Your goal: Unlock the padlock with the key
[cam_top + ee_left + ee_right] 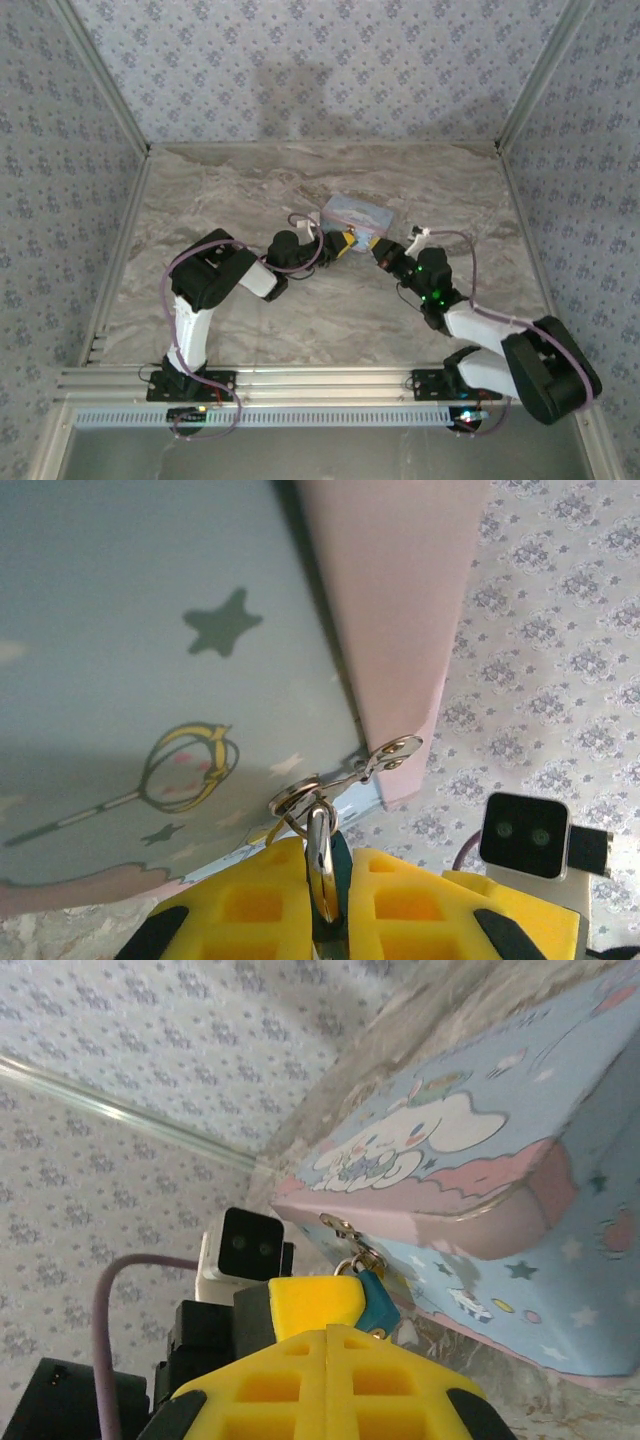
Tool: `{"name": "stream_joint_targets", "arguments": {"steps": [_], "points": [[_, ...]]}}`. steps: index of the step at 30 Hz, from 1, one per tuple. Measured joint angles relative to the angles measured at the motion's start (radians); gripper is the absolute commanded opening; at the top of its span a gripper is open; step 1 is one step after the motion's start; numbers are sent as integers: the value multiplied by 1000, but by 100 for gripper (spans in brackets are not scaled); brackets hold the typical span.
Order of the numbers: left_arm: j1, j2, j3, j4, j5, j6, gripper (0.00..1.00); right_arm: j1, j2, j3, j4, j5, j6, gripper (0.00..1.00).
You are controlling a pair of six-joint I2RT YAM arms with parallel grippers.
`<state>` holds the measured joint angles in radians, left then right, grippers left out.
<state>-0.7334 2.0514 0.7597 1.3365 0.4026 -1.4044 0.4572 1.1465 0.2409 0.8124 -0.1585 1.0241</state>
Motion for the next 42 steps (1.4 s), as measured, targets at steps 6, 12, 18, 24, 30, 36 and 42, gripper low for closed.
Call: {"name": "stream_joint_targets", "arguments": {"steps": [6, 12, 18, 24, 30, 36, 42], "points": [[-4, 0, -3, 0, -26, 0, 5, 14, -70, -34, -56, 100, 0, 0], [-21, 0, -3, 0, -55, 0, 6, 49, -43, -58, -43, 188, 5, 0], [-27, 0, -3, 0, -76, 0, 6, 88, 33, -58, 9, 234, 5, 0], [-42, 0, -3, 0, -96, -1, 8, 100, 136, -49, 93, 266, 8, 0], [-44, 21, -4, 10, -105, 0, 13, 126, 152, -39, 132, 267, 7, 0], [-44, 100, -41, 16, -107, -3, 15, 128, 14, -41, 62, 268, -15, 0], [-44, 104, -62, 28, -118, -4, 41, 128, -185, -60, -44, 270, -42, 0]]}}
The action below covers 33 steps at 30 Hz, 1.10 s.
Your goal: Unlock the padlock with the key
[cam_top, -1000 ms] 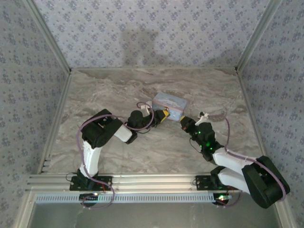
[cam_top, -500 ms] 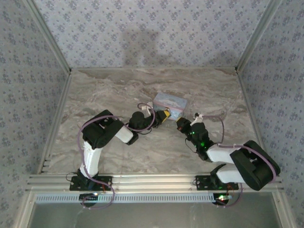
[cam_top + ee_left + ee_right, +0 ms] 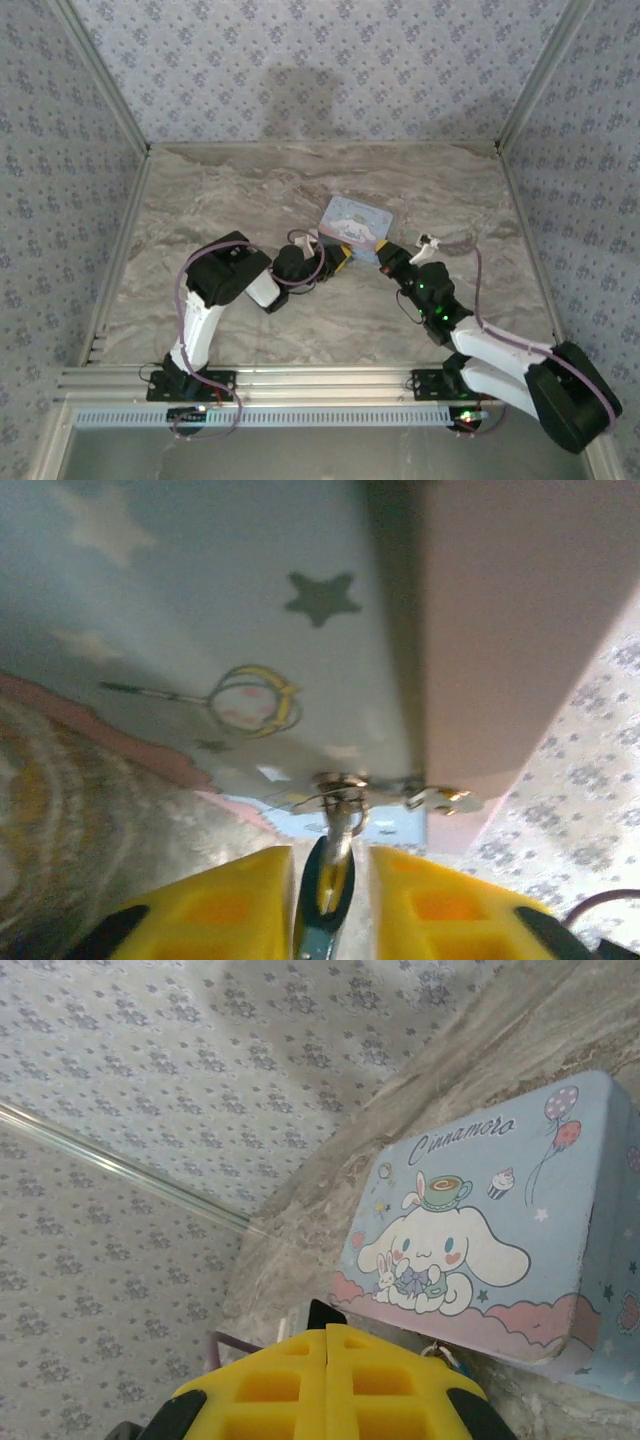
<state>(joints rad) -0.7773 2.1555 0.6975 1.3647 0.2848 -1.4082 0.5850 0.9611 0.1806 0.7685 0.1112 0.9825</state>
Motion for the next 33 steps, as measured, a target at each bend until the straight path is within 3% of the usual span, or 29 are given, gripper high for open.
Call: {"name": "stream_joint_targets", "arguments": {"steps": [11, 19, 26, 33], "points": [[3, -80, -155, 64, -32, -11, 45, -10, -204, -16, -197, -20, -33, 0], [-5, -374, -340, -85, -73, 48, 46, -11, -181, 21, -207, -121, -42, 0], [-11, -730, -221, -340, -44, 185, 53, -11, -145, 101, -138, -191, -53, 0], [-23, -801, -93, -378, 19, 220, 57, 9, -113, 147, -54, -216, -52, 0]]}}
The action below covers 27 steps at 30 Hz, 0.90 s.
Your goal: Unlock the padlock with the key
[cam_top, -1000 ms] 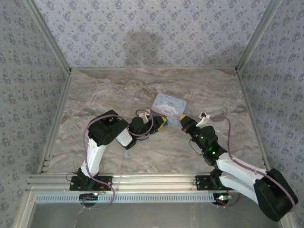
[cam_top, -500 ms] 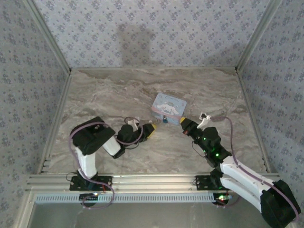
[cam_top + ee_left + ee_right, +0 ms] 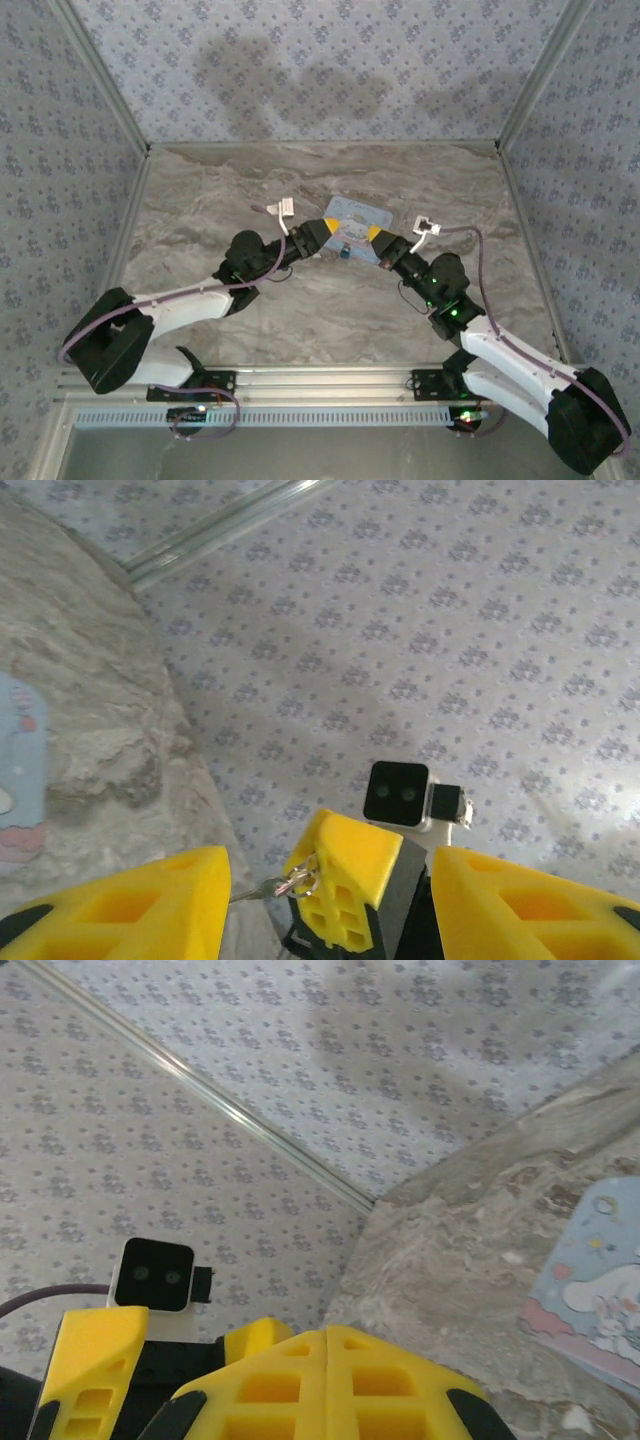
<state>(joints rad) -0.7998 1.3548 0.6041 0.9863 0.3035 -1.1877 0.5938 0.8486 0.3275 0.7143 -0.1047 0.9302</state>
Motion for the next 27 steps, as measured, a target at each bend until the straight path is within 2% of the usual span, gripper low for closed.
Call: {"name": "stream_joint_targets", "arguments": {"steps": [3, 8, 15, 22, 27], "points": [[-23, 46, 18, 15, 27, -9, 58, 12, 10, 9, 34, -5, 2, 0], [-56, 114, 26, 45, 47, -23, 54, 18, 16, 15, 64, -8, 5, 0], [-66, 126, 50, 92, 49, -43, 53, 23, 16, 16, 74, -8, 6, 0], [-66, 134, 81, 121, 64, -55, 36, 23, 16, 16, 96, -8, 17, 0], [-67, 149, 88, 125, 76, -62, 18, 23, 16, 15, 106, -7, 23, 0]]}}
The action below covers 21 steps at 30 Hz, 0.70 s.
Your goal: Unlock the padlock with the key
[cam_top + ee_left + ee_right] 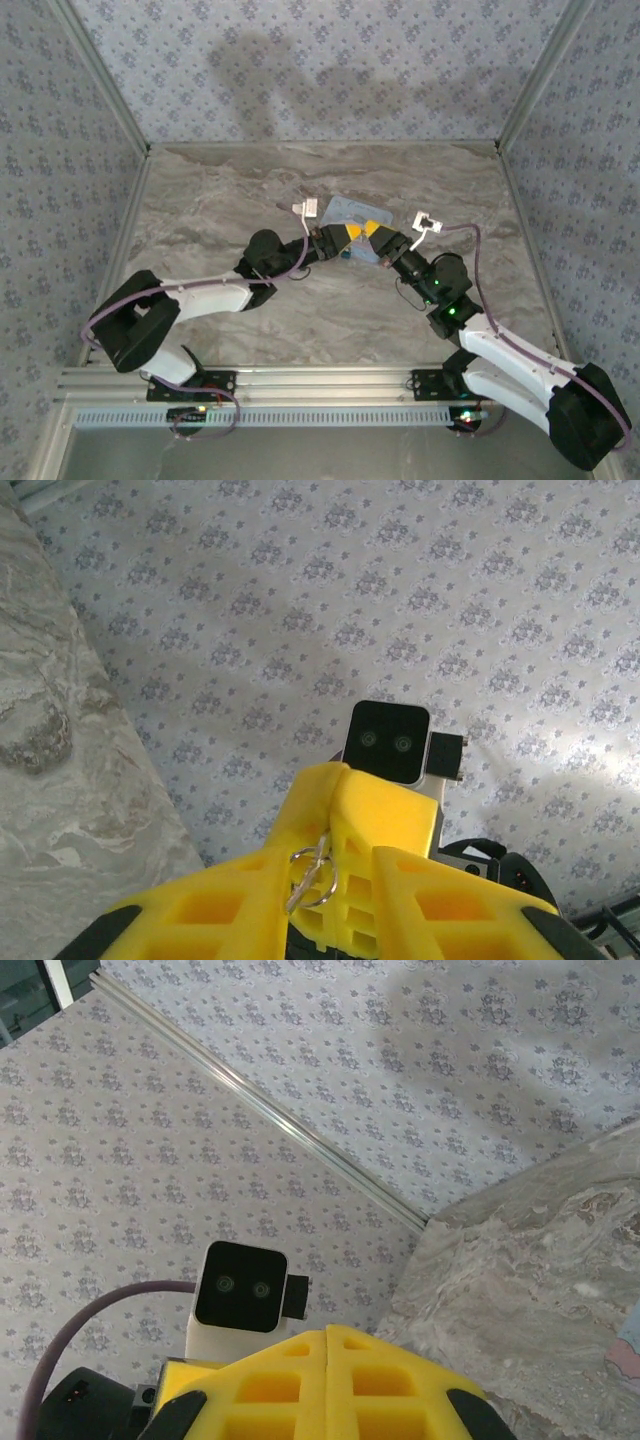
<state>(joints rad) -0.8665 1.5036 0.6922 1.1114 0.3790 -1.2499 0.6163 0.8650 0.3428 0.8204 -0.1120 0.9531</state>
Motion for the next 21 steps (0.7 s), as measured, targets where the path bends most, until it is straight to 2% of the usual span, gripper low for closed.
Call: {"name": "stream_joint_targets", "arguments": {"steps": [4, 7, 8, 10, 12, 14, 17, 21], "points": [[0, 6, 0, 8, 3, -12, 0, 0, -1, -4, 7, 10, 0, 0], [0, 6, 1, 11, 3, -15, 0, 0, -3, -6, 7, 11, 0, 0], [0, 6, 1, 11, 3, -14, 0, 0, -7, -7, 4, 10, 0, 6], [0, 4, 1, -3, 14, -9, 0, -2, -35, -6, -45, 6, -5, 32], [3, -12, 1, -58, 26, 8, 0, -14, -91, -5, -156, -9, -23, 51], [13, -47, 2, -143, 39, 37, 0, -44, -158, -4, -263, -21, -43, 52], [38, -111, 56, -363, 84, 117, 0, -121, -233, 10, -408, -77, -68, 42], [60, -169, 180, -617, 176, 238, 0, -231, -225, 55, -507, -236, -83, 43]]}}
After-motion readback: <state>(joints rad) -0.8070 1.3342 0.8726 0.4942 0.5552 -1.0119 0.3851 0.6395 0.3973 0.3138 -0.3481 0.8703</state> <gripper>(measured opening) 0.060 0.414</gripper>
